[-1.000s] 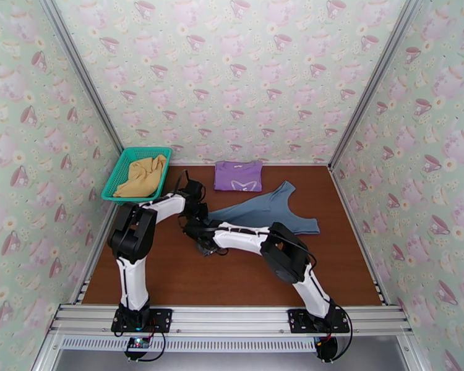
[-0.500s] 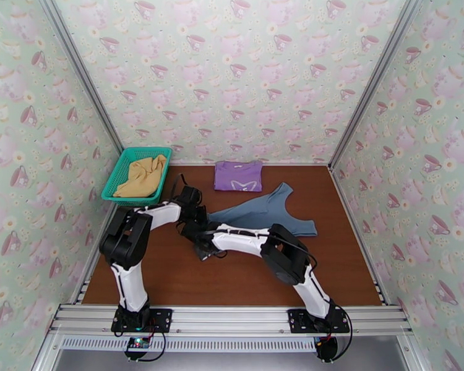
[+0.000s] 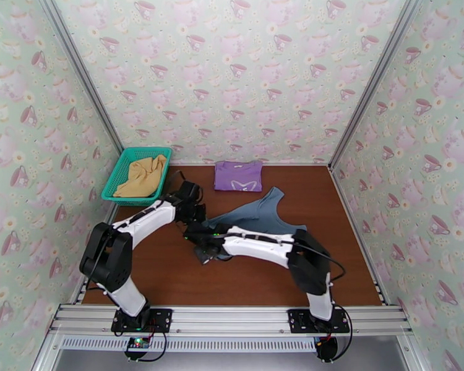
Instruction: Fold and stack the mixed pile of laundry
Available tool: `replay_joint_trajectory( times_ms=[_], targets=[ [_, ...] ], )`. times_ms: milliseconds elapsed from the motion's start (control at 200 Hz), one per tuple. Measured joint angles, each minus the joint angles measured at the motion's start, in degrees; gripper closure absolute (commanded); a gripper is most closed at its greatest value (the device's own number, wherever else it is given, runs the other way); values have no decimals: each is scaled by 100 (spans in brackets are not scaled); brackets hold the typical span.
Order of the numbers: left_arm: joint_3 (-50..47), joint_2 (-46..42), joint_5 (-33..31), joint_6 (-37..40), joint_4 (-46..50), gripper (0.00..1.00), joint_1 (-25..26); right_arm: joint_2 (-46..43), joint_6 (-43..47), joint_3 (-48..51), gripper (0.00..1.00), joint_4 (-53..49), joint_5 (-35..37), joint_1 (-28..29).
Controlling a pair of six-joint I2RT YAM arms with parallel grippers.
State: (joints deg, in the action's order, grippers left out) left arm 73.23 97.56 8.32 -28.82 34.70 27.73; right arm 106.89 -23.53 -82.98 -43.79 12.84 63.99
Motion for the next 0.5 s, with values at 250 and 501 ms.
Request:
replay_joint_trajectory(
  times_ms=[250, 501],
  targets=[
    [2011, 1235, 52, -74, 387, 100, 833, -1165, -192, 1425, 100, 114, 636, -719],
    [3775, 2990, -20, -52, 962, 100, 1156, -1154, -223, 2179, 100, 236, 890, -1456]
  ],
)
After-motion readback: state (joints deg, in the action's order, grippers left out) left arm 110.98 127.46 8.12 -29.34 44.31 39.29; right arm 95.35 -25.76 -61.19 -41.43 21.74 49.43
